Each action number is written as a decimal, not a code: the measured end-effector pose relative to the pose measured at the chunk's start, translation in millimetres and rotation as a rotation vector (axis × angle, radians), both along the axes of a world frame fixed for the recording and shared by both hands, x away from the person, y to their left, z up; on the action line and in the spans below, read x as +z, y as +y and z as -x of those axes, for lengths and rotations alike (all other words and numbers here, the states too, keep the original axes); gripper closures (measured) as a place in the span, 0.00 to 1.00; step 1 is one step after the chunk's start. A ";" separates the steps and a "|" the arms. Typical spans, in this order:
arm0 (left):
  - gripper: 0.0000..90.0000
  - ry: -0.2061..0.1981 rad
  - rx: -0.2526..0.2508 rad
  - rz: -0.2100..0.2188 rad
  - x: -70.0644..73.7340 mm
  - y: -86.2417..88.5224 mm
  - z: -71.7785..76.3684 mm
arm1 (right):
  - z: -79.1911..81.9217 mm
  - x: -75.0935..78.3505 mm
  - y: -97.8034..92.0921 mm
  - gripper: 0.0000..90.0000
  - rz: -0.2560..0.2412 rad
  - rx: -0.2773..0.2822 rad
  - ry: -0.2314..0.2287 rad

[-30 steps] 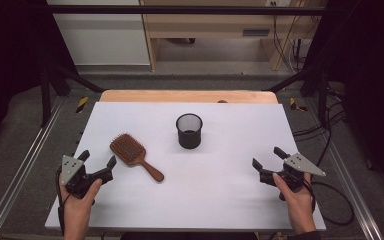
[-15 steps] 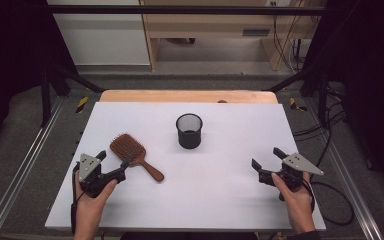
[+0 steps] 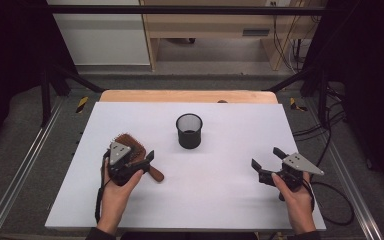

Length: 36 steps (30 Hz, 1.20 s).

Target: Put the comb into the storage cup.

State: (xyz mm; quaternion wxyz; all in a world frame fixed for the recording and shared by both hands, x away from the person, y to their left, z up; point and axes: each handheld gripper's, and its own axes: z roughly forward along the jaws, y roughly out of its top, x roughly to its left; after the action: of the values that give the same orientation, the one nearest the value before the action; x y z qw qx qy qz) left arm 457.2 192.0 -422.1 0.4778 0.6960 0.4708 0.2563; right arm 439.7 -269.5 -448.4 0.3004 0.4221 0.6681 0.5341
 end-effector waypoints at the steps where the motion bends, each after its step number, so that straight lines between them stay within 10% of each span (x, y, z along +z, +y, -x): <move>1: 0.41 0.017 -0.014 -0.007 -0.4 -5.3 -2.2 | -0.1 0.0 -0.5 0.09 0.002 0.000 -0.003; 12: 0.97 0.117 -0.141 -0.043 -16.1 -46.6 -17.7 | 0.2 1.3 -1.4 0.09 -0.012 0.000 -0.001; 36: 1.00 0.326 -0.167 -0.151 -51.6 -33.5 -11.4 | -0.3 1.9 -1.1 0.09 -0.005 0.015 -0.001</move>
State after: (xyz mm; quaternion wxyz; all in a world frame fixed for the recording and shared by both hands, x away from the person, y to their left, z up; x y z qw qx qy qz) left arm 468.6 158.5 -473.7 0.3612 0.7987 0.4621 0.1345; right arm 440.0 -270.6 -446.5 0.2957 0.4175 0.6697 0.5383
